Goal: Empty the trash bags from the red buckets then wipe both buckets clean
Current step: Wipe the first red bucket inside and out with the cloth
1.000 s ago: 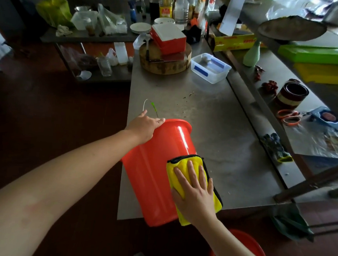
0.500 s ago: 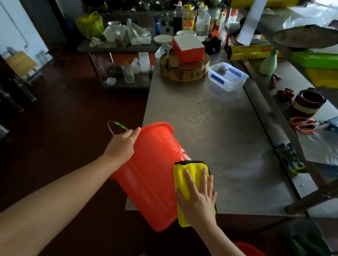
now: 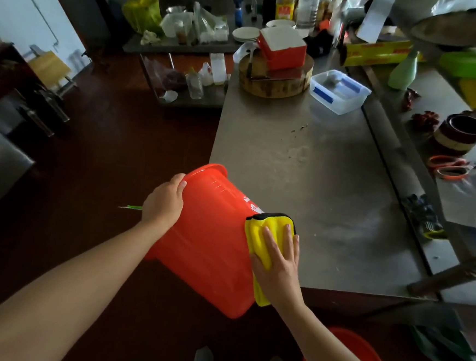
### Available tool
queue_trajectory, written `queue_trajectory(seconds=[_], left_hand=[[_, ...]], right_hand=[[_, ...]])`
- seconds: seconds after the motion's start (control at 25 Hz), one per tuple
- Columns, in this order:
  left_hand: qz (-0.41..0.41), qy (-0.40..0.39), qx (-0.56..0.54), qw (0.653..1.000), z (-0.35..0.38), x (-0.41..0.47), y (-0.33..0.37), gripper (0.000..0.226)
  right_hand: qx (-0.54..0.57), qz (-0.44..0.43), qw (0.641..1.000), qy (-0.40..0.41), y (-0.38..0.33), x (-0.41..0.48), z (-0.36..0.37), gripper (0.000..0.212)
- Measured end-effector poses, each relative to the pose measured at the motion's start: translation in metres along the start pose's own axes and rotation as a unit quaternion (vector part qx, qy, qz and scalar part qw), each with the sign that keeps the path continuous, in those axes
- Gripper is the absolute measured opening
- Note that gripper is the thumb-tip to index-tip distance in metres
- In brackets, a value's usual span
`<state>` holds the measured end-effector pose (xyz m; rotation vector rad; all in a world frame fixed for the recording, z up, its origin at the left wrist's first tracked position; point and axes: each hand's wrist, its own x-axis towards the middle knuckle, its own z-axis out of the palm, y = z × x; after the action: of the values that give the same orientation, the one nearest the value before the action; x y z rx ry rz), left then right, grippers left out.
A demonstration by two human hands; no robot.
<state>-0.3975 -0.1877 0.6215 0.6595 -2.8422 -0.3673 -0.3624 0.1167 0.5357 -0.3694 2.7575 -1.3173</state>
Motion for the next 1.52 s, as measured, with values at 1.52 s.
queue_trajectory(seconds=[1.52], left_hand=[[-0.052,-0.196,-0.439,0.876,0.006,-0.011,-0.001,0.042]], right_hand=[[-0.237,-0.075,0.967,-0.056,-0.180,0.120,0.019,0.067]])
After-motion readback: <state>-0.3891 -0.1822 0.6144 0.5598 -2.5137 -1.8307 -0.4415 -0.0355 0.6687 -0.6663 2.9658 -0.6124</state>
